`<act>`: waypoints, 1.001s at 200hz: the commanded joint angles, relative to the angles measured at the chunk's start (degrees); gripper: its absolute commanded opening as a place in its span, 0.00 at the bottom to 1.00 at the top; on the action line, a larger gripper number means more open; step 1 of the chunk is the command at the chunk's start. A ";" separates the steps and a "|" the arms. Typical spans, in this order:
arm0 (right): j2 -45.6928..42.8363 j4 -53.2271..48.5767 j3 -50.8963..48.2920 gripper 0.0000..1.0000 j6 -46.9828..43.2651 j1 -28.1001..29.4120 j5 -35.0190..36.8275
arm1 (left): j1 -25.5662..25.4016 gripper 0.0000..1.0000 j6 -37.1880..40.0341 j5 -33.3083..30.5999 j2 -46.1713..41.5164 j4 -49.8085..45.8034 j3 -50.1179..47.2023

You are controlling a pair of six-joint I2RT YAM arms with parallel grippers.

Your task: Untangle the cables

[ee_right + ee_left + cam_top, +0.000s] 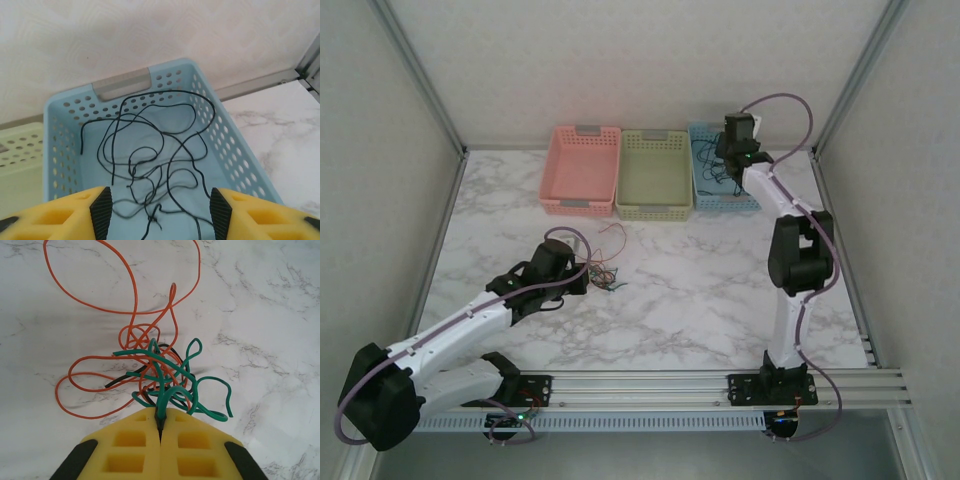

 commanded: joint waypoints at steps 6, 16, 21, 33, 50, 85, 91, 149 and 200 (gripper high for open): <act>-12.74 0.75 -7.69 0.57 4.19 -0.15 -5.72 | 0.52 0.00 -1.04 0.99 -2.34 1.15 -1.01; -16.71 0.77 -11.58 0.56 5.54 0.04 -10.30 | 0.58 0.00 -0.96 1.15 -2.75 1.24 -1.16; -18.66 0.69 -13.64 0.55 6.48 0.37 -12.56 | 0.61 0.00 -0.96 1.25 -2.98 1.53 -1.28; -23.00 1.54 -18.98 0.54 7.57 1.69 -17.61 | 0.60 0.00 -0.96 1.66 -3.20 2.24 -1.49; -28.68 3.62 -26.73 0.52 7.09 4.91 -25.03 | 0.61 0.00 -0.87 2.60 -3.30 3.79 -1.95; -36.53 10.36 -41.95 0.50 6.43 13.57 -40.74 | 0.61 0.00 -1.37 4.33 -3.21 5.83 -3.26; -37.38 10.05 -43.30 0.50 5.31 15.72 -41.88 | 0.61 0.00 -1.63 4.27 -3.42 6.26 -3.90; -35.00 16.44 -55.92 0.51 -4.30 29.09 -48.71 | 0.61 0.00 -4.29 1.76 -4.62 7.03 -7.26; -24.37 13.61 -48.54 0.54 -0.62 29.87 -40.70 | 0.61 0.00 -3.85 0.48 -6.81 2.98 -7.40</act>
